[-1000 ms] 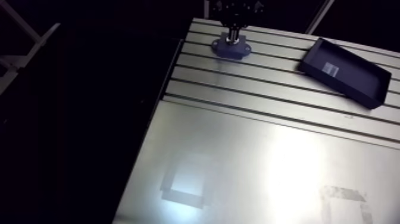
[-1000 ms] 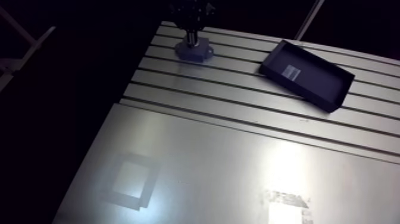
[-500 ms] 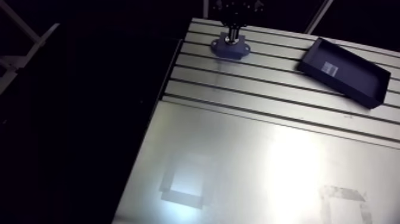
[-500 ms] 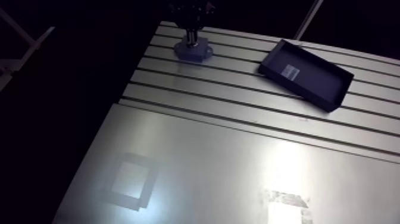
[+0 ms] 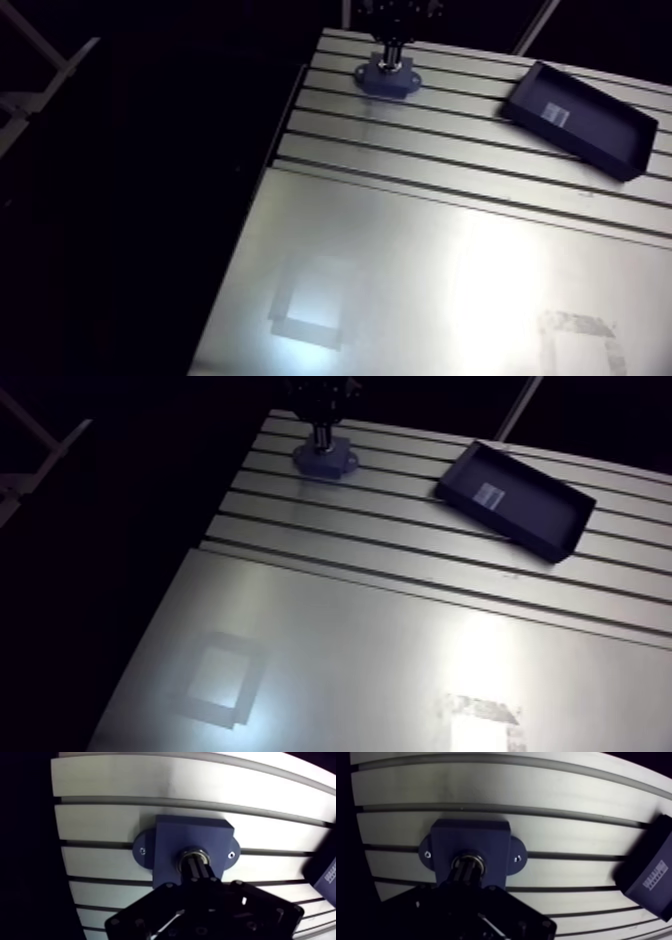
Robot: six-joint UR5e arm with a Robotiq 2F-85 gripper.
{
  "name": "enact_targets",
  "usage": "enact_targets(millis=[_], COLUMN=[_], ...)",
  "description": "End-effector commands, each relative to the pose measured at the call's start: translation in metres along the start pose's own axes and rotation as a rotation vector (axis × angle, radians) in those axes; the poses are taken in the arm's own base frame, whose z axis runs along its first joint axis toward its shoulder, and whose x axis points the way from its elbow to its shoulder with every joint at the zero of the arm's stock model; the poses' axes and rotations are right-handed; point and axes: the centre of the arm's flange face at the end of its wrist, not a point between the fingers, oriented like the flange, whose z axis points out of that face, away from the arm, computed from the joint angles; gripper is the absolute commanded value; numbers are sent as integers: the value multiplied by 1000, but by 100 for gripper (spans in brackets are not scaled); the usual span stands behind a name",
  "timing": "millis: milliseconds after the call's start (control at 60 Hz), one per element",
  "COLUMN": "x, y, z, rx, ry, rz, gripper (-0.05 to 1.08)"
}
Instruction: Pick up the bearing and press it into the housing until flush.
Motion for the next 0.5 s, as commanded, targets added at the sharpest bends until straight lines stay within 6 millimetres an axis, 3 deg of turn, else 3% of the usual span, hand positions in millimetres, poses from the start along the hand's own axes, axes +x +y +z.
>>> enact_targets(millis=[17,500], x=[1,1], y=[0,0], z=[3,7], rx=[0,-2], ry=[-3,-11], rz=[1,1], gripper=[104,104])
